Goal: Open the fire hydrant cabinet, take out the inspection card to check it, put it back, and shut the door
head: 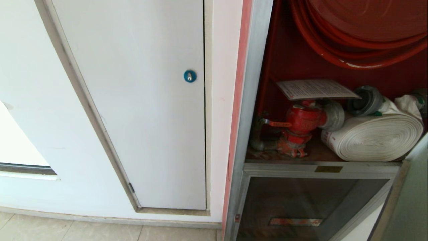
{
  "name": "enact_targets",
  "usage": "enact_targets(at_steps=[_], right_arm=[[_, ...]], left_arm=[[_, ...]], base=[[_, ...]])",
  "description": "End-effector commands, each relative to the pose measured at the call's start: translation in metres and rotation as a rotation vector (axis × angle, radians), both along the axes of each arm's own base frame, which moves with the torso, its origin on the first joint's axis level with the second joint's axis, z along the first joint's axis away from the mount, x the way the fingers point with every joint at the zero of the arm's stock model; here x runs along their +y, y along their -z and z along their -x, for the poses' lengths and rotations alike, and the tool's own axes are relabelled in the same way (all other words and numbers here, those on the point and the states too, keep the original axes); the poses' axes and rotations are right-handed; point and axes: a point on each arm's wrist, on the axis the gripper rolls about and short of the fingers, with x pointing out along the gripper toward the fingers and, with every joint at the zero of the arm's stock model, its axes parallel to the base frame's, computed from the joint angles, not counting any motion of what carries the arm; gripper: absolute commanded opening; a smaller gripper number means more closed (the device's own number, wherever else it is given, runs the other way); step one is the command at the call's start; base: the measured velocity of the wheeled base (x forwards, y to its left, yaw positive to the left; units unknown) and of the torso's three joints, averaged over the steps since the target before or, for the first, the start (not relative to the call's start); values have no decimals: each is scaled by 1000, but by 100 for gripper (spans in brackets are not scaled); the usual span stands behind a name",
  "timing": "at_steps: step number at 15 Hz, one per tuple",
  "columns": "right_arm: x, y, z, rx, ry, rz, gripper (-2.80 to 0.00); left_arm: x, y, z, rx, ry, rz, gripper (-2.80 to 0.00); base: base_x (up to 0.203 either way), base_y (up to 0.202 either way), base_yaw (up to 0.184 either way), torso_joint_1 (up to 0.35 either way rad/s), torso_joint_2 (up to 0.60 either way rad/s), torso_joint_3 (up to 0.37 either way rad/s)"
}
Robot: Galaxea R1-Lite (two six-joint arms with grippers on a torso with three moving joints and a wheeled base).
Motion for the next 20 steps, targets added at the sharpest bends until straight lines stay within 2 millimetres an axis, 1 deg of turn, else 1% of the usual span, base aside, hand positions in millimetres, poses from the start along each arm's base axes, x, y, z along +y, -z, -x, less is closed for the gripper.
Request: enact_targets(at_steps=[1, 7, 10, 20], right_arm=[[0, 0, 0, 1, -1, 1, -280], [0, 0, 0, 1, -1, 1, -280], [0, 0, 0, 1, -1, 1, -280], [0, 0, 0, 1, 0, 1, -280]], left_arm=[[0, 19, -7, 38, -5, -19, -280], [1, 28, -9, 102, -42, -19, -280], [1, 28, -9, 108, -35, 67, -280], [1, 28, -8, 109, -35, 86, -280]], base=[[0, 0, 0, 0, 0, 0], [0, 0, 0, 0, 0, 0], [0, 0, 0, 0, 0, 0], [0, 0, 0, 0, 0, 0]])
